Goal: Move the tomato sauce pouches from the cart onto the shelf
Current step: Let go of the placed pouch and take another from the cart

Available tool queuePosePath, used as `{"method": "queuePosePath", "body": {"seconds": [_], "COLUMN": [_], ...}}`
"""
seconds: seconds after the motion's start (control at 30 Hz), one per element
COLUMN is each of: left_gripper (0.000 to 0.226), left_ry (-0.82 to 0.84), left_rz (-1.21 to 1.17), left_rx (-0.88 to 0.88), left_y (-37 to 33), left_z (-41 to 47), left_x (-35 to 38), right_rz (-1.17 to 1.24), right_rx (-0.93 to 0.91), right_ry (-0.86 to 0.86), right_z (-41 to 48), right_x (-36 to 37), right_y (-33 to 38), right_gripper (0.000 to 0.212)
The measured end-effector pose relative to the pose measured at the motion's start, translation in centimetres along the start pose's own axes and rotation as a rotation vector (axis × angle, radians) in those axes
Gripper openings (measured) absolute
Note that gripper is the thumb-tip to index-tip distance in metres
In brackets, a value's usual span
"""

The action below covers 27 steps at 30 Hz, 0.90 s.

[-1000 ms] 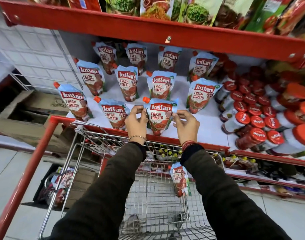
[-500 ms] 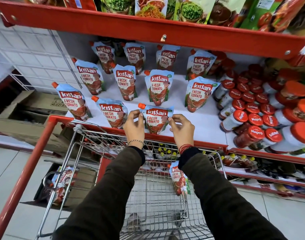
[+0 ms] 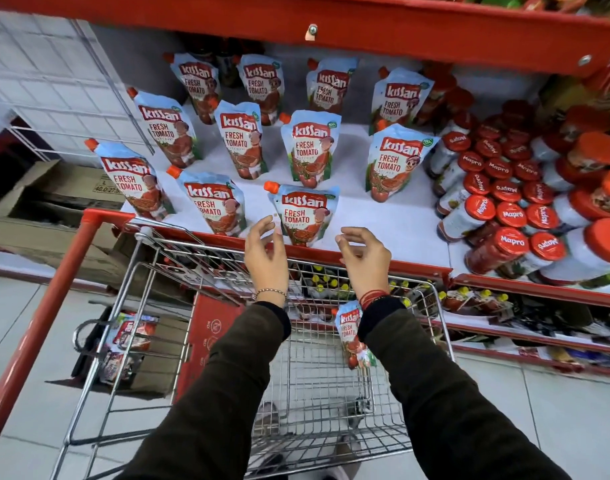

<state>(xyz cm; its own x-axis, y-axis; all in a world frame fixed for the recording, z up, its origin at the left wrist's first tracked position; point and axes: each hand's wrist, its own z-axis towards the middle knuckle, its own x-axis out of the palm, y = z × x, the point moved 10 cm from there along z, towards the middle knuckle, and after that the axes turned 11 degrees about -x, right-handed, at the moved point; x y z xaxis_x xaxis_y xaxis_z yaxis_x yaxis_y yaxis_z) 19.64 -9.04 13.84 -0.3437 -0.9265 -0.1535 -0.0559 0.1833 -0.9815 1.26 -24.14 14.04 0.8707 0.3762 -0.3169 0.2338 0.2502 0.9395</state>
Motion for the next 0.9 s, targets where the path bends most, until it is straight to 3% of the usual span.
{"method": "queuePosePath", "body": {"seconds": [0.2,0.43,0.6,0.9], "left_gripper": [0.023,0.015,0.023,0.022], "left_ry": [0.076,0.268,0.346,0.442], "left_rz": [0.145,0.341,0.537,0.718], "left_rx": [-0.020,-0.278,-0.455,-0.617], "left_y": [6.3,19.9,28.0,35.1], "left_z": [-5.1,-9.4,-10.5,-10.8], "left_x": [1.5,5.4,8.9,16.0], "right_rz": [-0.074,-0.216,-0.320,-0.325], "right_rx": [0.042,0.214,0.270,0.288], "right_ry": [0.028,0.089,0.096,0.202], "right_z": [-4.2,-8.4,-9.0,-8.3], "right_x": [-1.7,-4.3,-4.8,-1.4], "right_y": [-6.1,-18.1,-25.0,-33.1], "right_gripper": [0.012,0.011,0.010,0.013]}}
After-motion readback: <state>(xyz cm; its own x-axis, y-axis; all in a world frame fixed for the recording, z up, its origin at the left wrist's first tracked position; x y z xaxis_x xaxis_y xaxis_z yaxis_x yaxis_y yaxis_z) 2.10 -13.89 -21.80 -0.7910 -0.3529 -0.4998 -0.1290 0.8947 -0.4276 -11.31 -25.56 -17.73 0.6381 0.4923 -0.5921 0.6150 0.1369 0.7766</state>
